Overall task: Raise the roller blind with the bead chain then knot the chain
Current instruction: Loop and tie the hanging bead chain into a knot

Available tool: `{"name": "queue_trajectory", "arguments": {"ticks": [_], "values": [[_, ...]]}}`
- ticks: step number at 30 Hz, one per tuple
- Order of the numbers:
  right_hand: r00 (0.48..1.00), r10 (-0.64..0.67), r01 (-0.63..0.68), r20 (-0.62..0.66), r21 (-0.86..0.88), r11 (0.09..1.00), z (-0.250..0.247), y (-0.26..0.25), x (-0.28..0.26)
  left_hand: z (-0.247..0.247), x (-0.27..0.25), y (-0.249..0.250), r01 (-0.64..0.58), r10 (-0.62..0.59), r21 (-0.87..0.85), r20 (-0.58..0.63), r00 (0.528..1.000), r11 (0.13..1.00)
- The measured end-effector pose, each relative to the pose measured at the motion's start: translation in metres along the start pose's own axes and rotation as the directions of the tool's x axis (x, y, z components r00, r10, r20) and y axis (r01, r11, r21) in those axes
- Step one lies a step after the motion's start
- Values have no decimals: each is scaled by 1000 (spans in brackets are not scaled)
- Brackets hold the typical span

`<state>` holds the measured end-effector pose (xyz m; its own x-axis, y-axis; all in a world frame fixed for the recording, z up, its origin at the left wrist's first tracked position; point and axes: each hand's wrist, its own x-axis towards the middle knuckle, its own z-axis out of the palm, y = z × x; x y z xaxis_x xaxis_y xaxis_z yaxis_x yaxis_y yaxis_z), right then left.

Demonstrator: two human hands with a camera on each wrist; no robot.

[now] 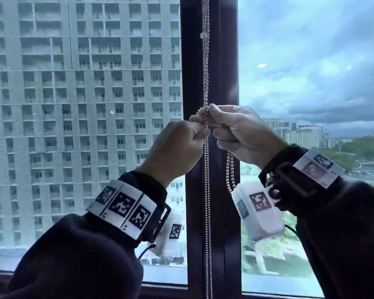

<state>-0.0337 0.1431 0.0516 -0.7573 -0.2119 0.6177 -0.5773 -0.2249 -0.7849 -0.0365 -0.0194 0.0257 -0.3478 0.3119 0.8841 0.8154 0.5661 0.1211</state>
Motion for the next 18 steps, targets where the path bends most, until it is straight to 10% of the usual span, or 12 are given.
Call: {"name": "queue_trajectory", "arguments": {"ticks": [9,13,18], "values": [[999,-38,34,-22,-149,988,6,-2,6,-7,0,-11,143,-228,-327,-238,944,934],[1000,-16,17,10,-143,990,5,-4,7,-7,6,-10,282,-315,-381,-27,949,881],[1000,-2,5,28,-110,994,0,-4,6,-10,9,-5,420,-370,-785,263,891,455]]}}
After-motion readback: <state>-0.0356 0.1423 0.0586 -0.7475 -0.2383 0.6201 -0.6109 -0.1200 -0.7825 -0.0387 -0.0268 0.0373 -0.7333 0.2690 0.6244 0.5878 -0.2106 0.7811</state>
